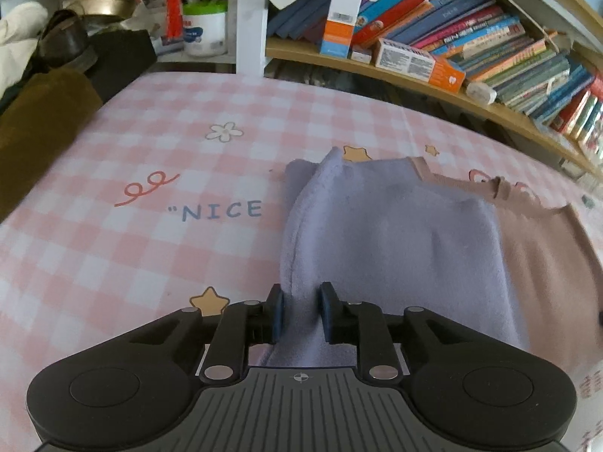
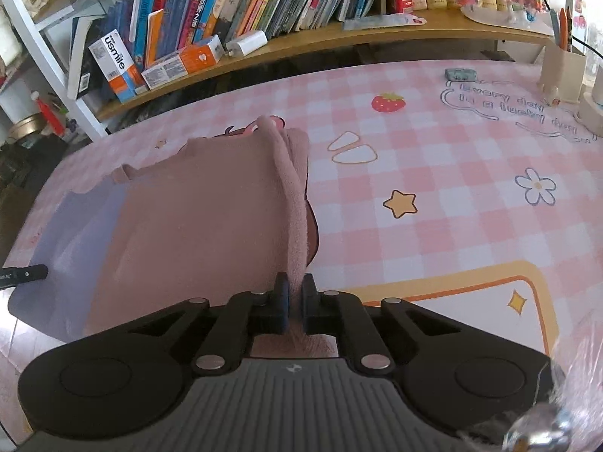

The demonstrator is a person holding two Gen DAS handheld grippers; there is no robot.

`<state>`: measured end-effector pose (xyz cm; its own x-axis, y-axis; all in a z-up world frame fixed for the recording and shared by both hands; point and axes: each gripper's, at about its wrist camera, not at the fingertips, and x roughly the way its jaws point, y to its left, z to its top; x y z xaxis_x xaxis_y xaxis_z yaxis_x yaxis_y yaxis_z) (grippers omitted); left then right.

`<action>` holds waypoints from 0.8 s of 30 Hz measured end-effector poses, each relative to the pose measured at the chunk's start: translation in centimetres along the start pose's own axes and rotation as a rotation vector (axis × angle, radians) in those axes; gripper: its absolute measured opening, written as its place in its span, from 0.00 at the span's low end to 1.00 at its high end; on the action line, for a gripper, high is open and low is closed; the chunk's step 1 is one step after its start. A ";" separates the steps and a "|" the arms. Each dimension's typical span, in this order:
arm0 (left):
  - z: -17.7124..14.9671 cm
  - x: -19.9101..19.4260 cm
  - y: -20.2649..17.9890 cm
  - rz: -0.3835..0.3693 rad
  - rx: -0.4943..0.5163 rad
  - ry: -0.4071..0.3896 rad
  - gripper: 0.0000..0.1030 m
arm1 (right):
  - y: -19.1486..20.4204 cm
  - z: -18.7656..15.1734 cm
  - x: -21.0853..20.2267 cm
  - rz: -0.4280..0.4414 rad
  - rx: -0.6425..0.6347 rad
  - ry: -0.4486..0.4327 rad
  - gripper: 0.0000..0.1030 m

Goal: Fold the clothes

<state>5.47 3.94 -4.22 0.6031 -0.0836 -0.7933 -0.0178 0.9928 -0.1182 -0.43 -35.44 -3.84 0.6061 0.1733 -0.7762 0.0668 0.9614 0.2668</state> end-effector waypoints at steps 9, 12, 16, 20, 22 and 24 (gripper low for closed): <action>-1.0 -4.0 0.9 0.045 -0.077 -0.077 0.65 | 0.5 -0.2 -1.9 -0.015 -0.013 -0.047 0.45; -1.8 -5.3 0.8 0.058 -0.096 -0.093 0.73 | 0.6 -0.4 -2.5 -0.021 -0.018 -0.062 0.55; -2.9 -7.0 0.7 0.076 -0.120 -0.115 0.82 | 0.5 -0.7 -2.8 -0.011 -0.025 -0.066 0.61; -3.9 -8.1 0.7 0.091 -0.156 -0.124 0.84 | 0.4 -0.7 -2.8 0.000 -0.032 -0.064 0.67; -4.3 -8.5 0.7 0.097 -0.175 -0.126 0.84 | 0.3 -0.7 -2.9 0.007 -0.040 -0.067 0.69; -4.9 -8.8 0.7 0.107 -0.196 -0.125 0.84 | 0.2 -0.8 -3.0 0.013 -0.046 -0.068 0.71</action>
<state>-3.75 4.97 -0.23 0.6832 0.0442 -0.7289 -0.2334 0.9590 -0.1605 -2.88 -35.58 -1.87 0.6596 0.1728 -0.7315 0.0228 0.9682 0.2492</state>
